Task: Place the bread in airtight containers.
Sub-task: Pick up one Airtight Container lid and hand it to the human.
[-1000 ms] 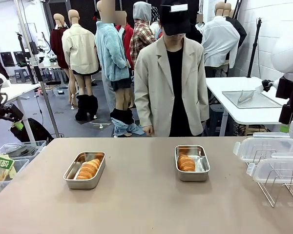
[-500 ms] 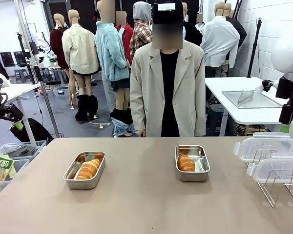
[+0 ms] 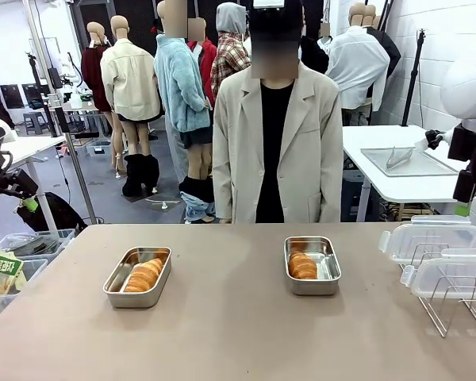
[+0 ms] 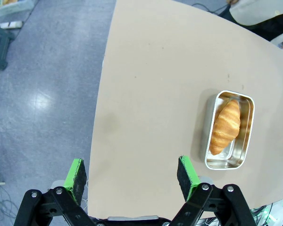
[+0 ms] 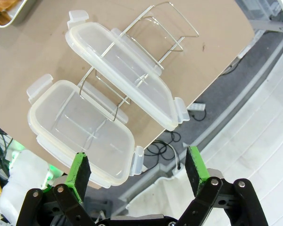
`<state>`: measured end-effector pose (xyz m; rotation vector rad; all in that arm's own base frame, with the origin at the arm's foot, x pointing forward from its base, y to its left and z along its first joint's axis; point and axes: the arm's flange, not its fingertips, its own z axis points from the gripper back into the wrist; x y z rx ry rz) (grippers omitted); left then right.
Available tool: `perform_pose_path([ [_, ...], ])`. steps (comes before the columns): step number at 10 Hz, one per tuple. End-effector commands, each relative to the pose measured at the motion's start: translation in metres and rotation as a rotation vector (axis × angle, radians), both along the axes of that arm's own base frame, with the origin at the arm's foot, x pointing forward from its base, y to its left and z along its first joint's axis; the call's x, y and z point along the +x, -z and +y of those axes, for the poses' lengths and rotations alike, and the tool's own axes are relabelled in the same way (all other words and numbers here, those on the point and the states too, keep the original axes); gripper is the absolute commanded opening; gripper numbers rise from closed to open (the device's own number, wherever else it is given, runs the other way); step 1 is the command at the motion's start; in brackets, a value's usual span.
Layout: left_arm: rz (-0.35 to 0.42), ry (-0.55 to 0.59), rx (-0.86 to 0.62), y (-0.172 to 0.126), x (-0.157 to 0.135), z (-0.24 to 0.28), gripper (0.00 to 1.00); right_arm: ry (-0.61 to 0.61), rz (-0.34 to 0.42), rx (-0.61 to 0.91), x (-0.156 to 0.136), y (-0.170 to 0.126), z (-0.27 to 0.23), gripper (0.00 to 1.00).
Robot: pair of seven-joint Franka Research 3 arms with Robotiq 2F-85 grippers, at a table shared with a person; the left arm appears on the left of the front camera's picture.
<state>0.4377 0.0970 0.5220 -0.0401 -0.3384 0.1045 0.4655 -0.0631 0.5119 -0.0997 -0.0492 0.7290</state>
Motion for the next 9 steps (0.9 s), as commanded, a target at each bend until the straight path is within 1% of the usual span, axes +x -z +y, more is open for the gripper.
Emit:
perform_pose_path([
  [1, 0.0, -0.004, 0.008, -0.0009, 0.0001, 0.0015, 1.0, 0.013, 0.009, 0.002, -0.0004, -0.0018, 0.001, 1.0],
  [9, 0.0, -0.004, 0.008, -0.0009, 0.0001, 0.0015, 1.0, 0.013, 0.009, 0.002, -0.0004, -0.0018, 0.001, 1.0],
])
